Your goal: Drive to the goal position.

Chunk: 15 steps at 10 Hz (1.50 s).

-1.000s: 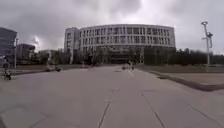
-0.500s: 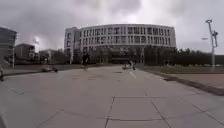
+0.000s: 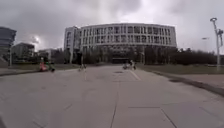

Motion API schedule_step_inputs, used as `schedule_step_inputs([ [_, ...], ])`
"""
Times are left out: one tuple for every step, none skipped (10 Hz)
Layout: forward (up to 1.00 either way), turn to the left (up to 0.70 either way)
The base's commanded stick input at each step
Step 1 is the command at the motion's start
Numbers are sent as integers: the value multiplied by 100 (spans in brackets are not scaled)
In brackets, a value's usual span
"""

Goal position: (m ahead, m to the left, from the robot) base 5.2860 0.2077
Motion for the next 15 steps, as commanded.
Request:
schedule_step_inputs([
  [85, -3],
  [85, -2],
  [85, -2],
  [85, -3],
  [85, -3],
  [85, -2],
  [85, -2],
  [85, -2],
  [85, -2],
  [85, -2],
  [85, -2],
  [85, -2],
  [85, -2],
  [85, -2],
  [85, -2],
])
